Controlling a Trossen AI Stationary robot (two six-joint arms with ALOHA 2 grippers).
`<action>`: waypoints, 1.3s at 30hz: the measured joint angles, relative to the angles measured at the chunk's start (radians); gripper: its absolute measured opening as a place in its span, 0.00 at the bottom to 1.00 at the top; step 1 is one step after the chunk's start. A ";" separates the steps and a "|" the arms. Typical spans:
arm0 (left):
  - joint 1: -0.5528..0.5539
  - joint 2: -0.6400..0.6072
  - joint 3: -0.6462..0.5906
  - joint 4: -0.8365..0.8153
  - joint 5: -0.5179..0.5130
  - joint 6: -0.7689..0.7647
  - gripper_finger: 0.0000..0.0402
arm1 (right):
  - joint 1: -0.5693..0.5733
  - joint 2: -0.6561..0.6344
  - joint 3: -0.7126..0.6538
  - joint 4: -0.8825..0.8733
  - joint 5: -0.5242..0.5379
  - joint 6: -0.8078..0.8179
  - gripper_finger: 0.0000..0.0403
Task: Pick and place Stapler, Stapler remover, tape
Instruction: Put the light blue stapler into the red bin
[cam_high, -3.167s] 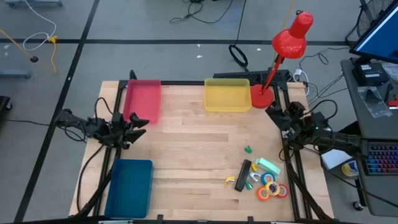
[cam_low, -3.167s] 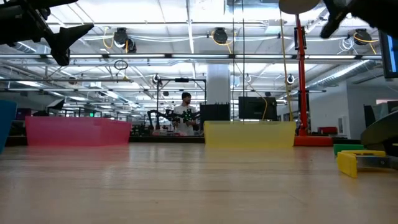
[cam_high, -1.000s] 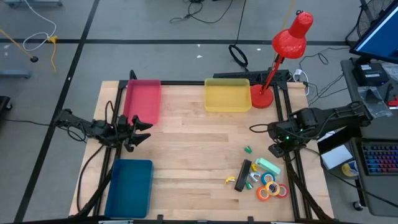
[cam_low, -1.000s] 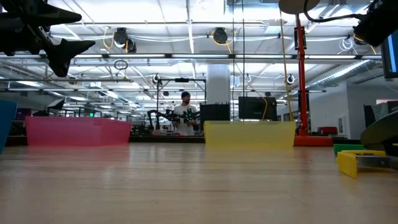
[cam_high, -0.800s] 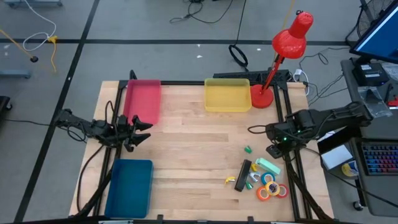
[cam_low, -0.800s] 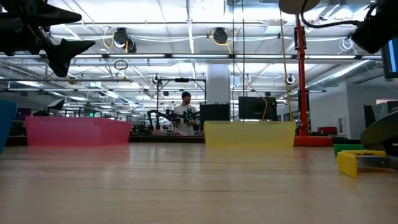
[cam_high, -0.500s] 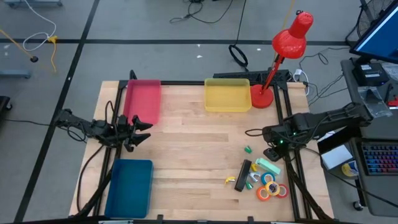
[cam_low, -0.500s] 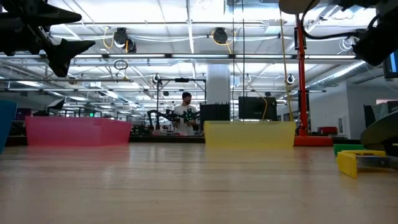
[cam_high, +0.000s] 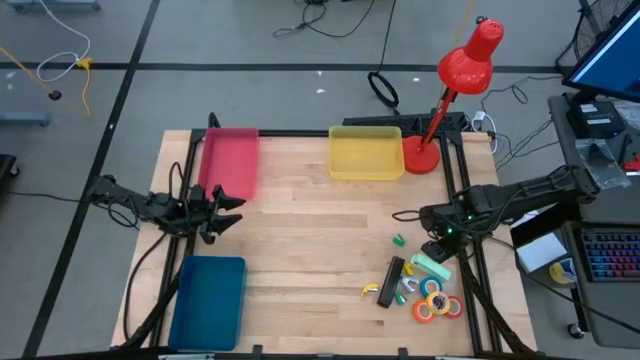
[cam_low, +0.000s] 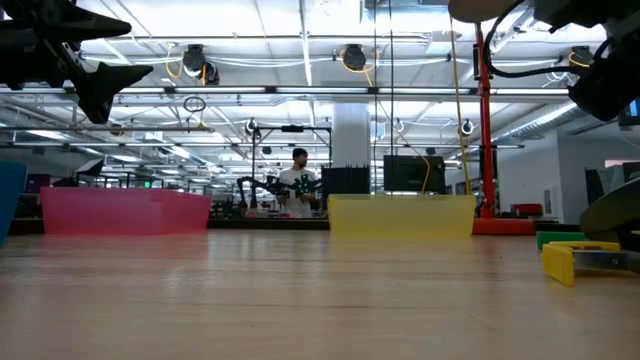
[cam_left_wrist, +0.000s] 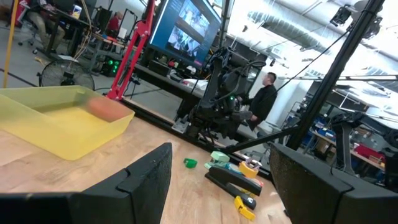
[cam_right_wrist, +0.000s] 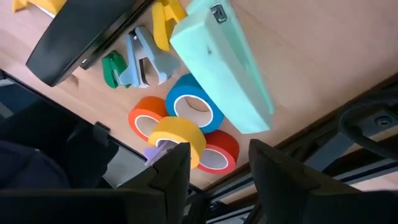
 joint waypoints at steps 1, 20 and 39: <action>0.000 0.000 0.000 0.000 0.000 0.000 0.67 | 0.000 0.001 0.000 0.000 -0.001 -0.011 0.39; 0.000 0.000 0.000 -0.002 0.000 -0.002 0.67 | 0.000 -0.001 0.000 0.038 0.036 -0.045 0.39; 0.000 0.000 0.000 -0.004 0.000 -0.002 0.67 | 0.000 -0.001 0.000 0.096 0.059 -0.060 0.39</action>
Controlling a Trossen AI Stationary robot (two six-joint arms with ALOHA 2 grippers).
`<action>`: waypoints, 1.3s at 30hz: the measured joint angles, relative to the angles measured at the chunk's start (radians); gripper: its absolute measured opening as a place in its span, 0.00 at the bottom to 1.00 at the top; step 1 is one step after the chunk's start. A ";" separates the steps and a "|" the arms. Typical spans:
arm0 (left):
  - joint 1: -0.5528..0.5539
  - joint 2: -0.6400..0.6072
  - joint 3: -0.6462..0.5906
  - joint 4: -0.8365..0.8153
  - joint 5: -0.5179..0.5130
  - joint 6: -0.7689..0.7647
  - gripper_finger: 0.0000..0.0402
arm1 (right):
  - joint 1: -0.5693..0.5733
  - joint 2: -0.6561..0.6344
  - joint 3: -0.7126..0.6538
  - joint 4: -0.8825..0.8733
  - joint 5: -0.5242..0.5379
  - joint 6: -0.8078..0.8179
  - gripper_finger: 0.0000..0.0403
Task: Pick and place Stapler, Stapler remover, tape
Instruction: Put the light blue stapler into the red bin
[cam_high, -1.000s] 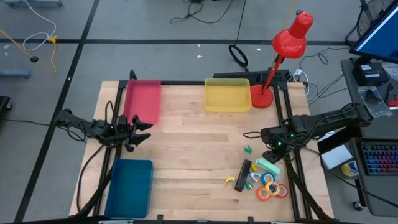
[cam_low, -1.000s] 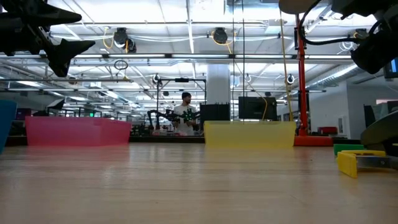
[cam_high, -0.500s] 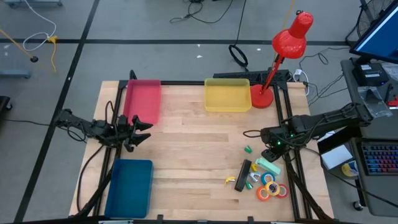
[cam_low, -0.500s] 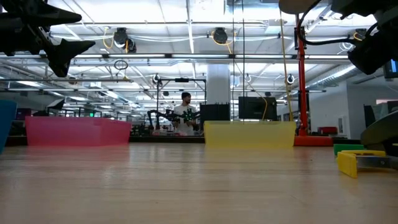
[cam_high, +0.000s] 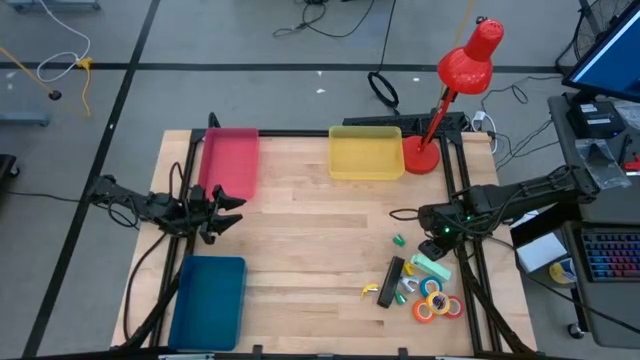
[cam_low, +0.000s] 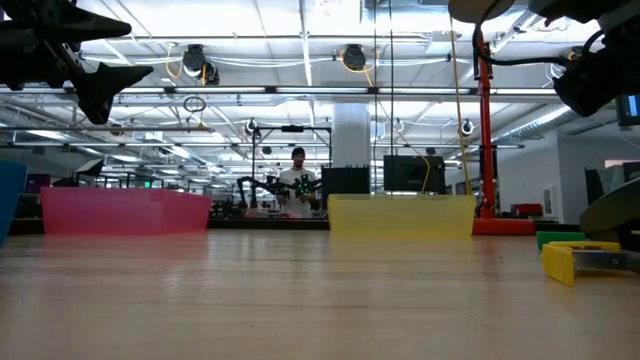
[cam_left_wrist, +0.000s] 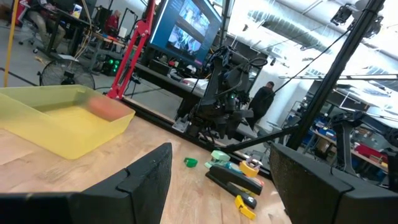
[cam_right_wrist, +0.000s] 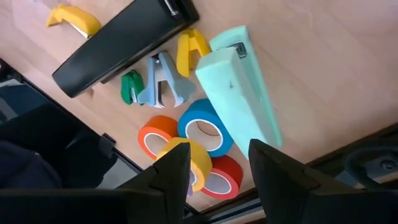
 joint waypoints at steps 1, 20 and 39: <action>0.000 0.000 0.000 -0.001 0.000 0.000 0.67 | 0.000 0.000 0.000 0.003 0.000 -0.010 0.40; 0.000 0.000 0.000 -0.018 0.000 0.003 0.67 | -0.001 0.000 0.000 0.008 0.026 0.018 0.54; 0.000 0.000 0.000 -0.016 0.000 0.000 0.67 | 0.064 0.000 0.001 0.118 0.045 -0.032 0.53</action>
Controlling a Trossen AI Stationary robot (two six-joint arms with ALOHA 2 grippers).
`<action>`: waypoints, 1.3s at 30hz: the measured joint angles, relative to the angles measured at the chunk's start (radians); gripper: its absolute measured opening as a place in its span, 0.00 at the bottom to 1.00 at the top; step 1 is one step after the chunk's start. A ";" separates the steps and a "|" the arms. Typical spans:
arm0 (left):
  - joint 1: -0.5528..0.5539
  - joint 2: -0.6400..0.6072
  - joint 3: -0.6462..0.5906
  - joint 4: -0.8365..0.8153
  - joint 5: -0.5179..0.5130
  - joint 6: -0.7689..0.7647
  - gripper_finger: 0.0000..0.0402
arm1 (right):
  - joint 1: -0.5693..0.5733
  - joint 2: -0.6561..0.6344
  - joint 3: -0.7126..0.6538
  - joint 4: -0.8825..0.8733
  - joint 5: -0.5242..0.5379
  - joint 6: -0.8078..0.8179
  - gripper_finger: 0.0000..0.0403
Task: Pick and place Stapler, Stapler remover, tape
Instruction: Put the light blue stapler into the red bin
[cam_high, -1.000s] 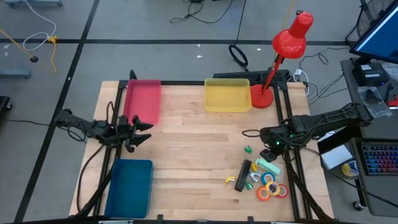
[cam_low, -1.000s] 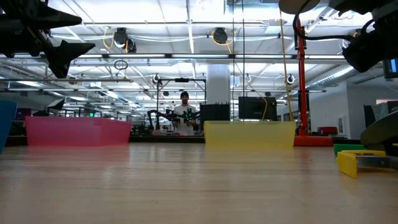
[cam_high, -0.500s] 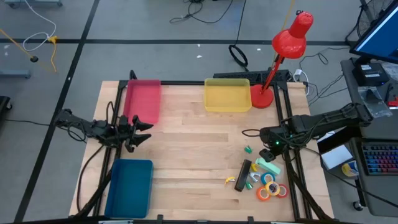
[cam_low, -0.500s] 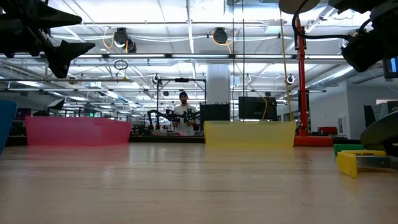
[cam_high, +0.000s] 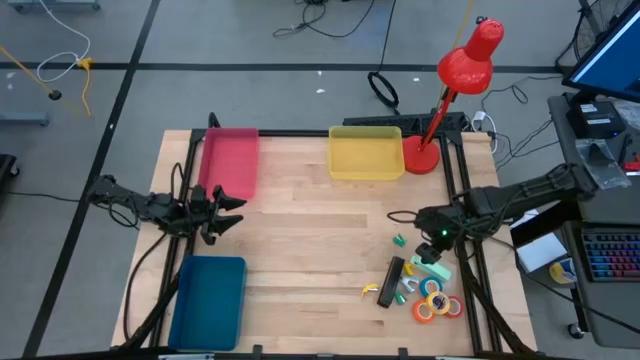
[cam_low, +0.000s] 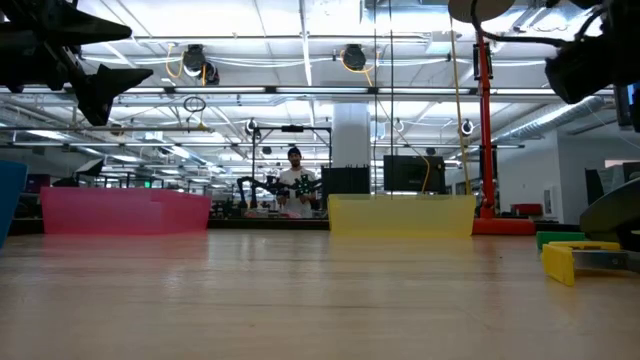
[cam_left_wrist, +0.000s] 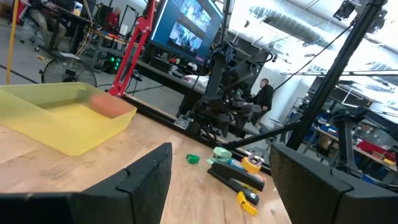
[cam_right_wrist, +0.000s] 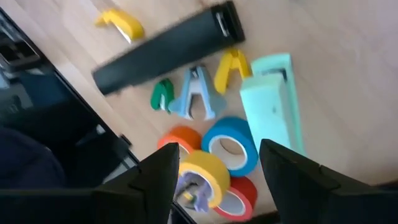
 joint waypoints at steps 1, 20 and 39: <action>0.000 0.000 0.000 0.000 0.000 0.000 0.67 | 0.012 0.000 0.000 -0.006 0.000 0.003 0.53; 0.000 0.000 0.000 0.000 0.000 0.000 0.67 | 0.266 0.000 0.000 -0.063 0.206 0.202 0.54; 0.000 0.000 0.000 0.000 0.000 0.001 0.67 | 0.395 0.167 0.000 -0.063 0.246 0.279 0.54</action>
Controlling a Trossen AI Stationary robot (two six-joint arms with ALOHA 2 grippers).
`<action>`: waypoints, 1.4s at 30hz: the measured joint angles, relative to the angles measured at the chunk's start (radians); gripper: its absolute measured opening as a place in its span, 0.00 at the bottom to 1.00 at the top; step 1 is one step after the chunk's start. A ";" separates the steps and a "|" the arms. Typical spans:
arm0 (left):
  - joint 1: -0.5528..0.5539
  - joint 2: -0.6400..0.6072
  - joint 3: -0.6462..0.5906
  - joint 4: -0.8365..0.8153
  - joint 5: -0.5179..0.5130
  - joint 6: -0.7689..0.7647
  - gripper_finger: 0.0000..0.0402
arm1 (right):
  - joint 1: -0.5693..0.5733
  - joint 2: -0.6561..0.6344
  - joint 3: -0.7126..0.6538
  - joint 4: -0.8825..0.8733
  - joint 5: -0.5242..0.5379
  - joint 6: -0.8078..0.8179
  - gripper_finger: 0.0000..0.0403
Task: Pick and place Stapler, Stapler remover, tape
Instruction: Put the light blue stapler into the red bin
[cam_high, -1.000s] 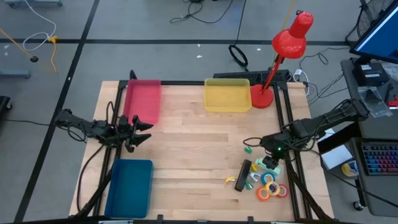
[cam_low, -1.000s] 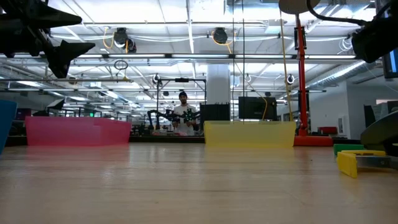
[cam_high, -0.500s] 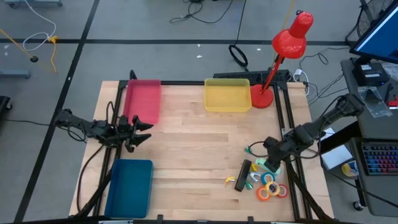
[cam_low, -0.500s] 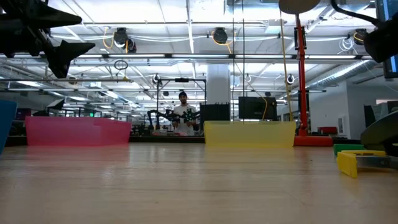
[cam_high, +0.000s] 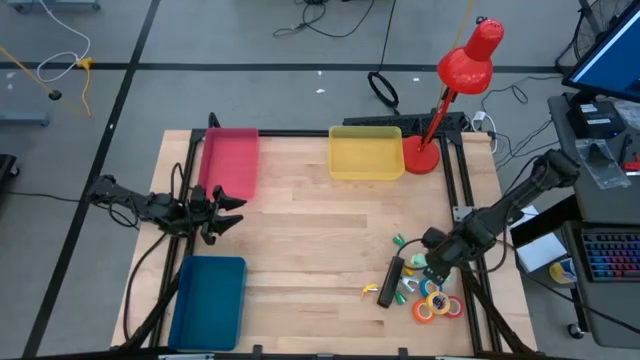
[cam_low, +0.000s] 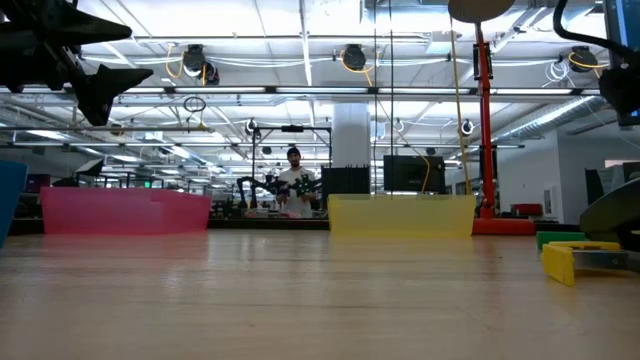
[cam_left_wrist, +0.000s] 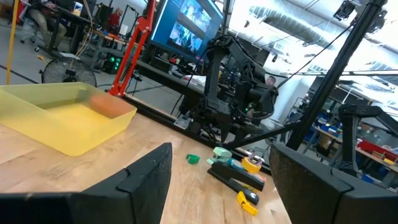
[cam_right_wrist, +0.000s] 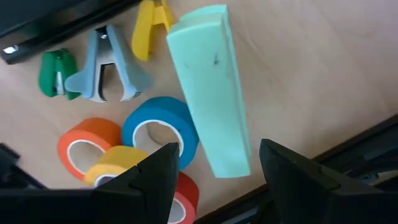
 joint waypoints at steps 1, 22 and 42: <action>0.000 0.000 0.000 0.000 0.000 0.000 0.67 | 0.001 0.008 0.000 0.001 0.001 -0.001 0.54; 0.000 0.000 0.000 0.000 0.000 0.000 0.67 | 0.025 0.101 -0.157 0.129 -0.010 0.082 0.54; 0.000 0.000 0.000 0.000 0.000 0.000 0.67 | 0.025 0.101 -0.166 0.132 -0.001 0.024 0.53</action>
